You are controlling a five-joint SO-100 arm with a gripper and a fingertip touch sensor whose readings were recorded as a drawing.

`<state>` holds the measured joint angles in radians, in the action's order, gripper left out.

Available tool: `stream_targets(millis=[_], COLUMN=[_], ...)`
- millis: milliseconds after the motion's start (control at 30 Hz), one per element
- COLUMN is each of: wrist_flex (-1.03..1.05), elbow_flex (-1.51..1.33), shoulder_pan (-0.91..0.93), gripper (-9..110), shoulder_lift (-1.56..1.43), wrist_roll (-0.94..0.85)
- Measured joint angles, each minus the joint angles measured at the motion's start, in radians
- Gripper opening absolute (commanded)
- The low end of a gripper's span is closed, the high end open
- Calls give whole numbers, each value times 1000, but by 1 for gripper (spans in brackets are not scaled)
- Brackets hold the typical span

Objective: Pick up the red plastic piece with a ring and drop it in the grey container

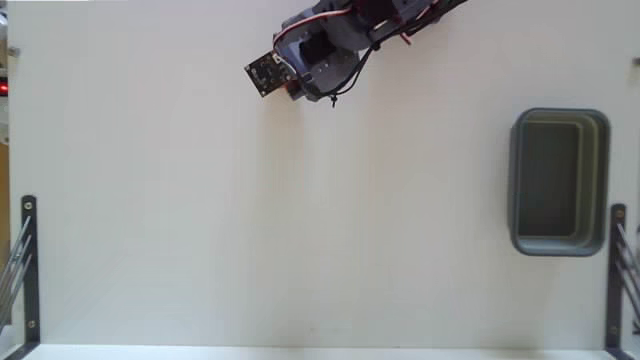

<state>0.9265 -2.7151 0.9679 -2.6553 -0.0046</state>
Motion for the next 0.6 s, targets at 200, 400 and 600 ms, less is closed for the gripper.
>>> stream_targets(millis=[200, 400, 600], wrist_flex=[0, 0, 0], elbow_flex=[0, 0, 0], shoulder_pan=[0, 0, 0], gripper=[38, 36, 35], shoulder_lift=[0, 0, 0], wrist_roll=[0, 0, 0])
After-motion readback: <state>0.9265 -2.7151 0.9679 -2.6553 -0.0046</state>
